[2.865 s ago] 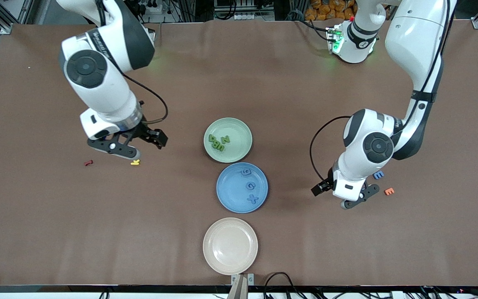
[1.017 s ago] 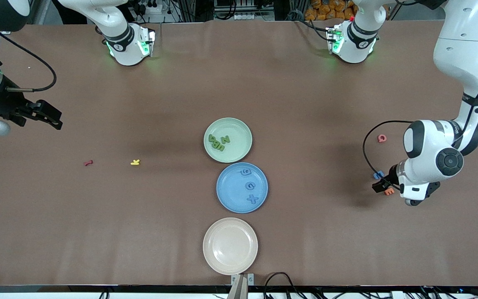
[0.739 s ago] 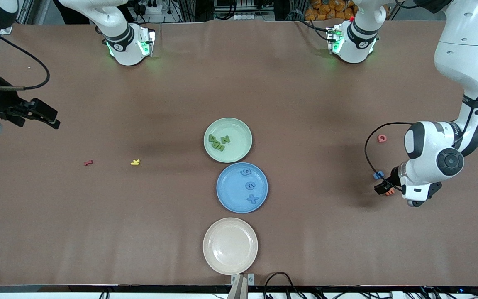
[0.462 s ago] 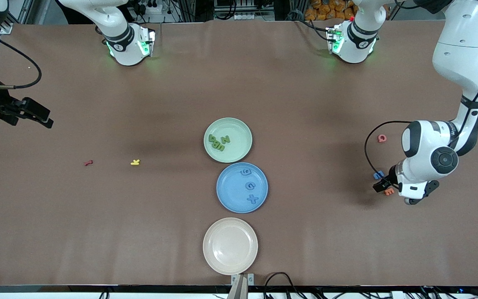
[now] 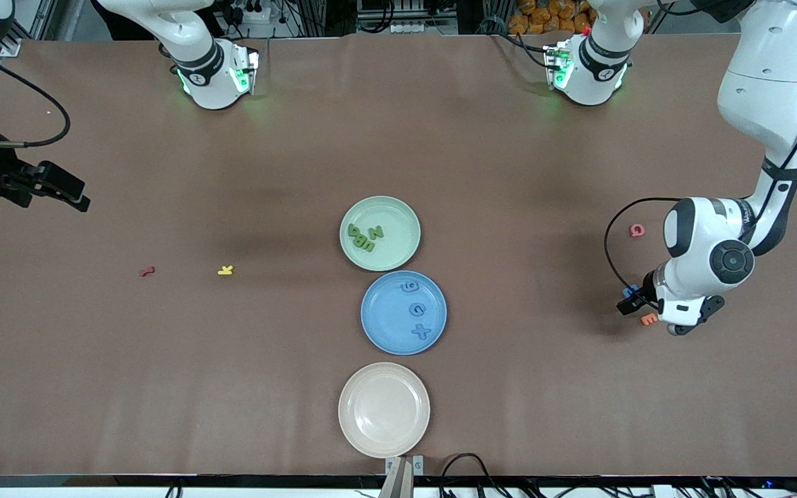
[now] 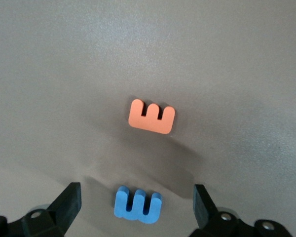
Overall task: Sort letters by color into matching plates
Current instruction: 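Lower the left gripper onto the blue w and grasp it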
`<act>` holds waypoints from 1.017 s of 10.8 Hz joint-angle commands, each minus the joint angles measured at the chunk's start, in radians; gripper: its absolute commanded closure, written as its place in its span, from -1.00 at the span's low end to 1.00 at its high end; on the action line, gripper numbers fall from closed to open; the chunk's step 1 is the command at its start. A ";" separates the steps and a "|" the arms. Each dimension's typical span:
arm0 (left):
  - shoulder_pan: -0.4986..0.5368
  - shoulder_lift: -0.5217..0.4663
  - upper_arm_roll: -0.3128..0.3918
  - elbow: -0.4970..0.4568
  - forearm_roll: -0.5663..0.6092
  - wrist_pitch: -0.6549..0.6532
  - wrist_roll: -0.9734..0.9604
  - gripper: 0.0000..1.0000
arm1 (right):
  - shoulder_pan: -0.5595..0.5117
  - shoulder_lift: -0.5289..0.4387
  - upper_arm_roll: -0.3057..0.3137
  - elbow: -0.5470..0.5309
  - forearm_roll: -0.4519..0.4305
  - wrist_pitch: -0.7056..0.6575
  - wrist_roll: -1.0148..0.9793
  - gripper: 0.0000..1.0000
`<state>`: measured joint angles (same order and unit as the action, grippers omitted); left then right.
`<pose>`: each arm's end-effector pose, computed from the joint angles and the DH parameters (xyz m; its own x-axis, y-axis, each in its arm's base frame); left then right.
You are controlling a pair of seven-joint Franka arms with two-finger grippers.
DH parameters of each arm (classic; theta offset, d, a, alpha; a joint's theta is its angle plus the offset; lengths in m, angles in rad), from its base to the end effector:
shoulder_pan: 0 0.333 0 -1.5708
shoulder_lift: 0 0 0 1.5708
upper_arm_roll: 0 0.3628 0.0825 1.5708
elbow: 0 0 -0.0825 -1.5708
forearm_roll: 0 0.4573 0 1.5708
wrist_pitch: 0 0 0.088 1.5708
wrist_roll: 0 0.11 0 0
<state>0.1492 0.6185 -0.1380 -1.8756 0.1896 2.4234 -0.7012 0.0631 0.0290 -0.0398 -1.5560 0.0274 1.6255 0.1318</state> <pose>0.7001 0.0124 0.1535 0.8311 0.5555 -0.0250 0.5530 -0.8304 -0.0678 0.6435 0.0183 0.6630 0.9933 -0.1097 0.0367 -0.1086 -0.9936 -0.0313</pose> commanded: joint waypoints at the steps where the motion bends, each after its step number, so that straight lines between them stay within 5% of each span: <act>1: 0.018 -0.034 -0.011 -0.045 0.027 0.022 -0.009 -1.00 | -0.011 -0.030 0.006 -0.001 0.022 -0.026 -0.014 -1.00; 11: 0.032 -0.062 -0.026 -0.116 0.024 0.089 -0.015 -1.00 | -0.011 -0.064 0.006 -0.016 0.022 -0.049 -0.014 -1.00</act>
<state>0.1661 0.5859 -0.1525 -1.9574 0.1896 2.4989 -0.7013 0.0631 -0.0166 -0.0386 -1.5571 0.0277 1.5862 0.1312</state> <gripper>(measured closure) 0.000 0.000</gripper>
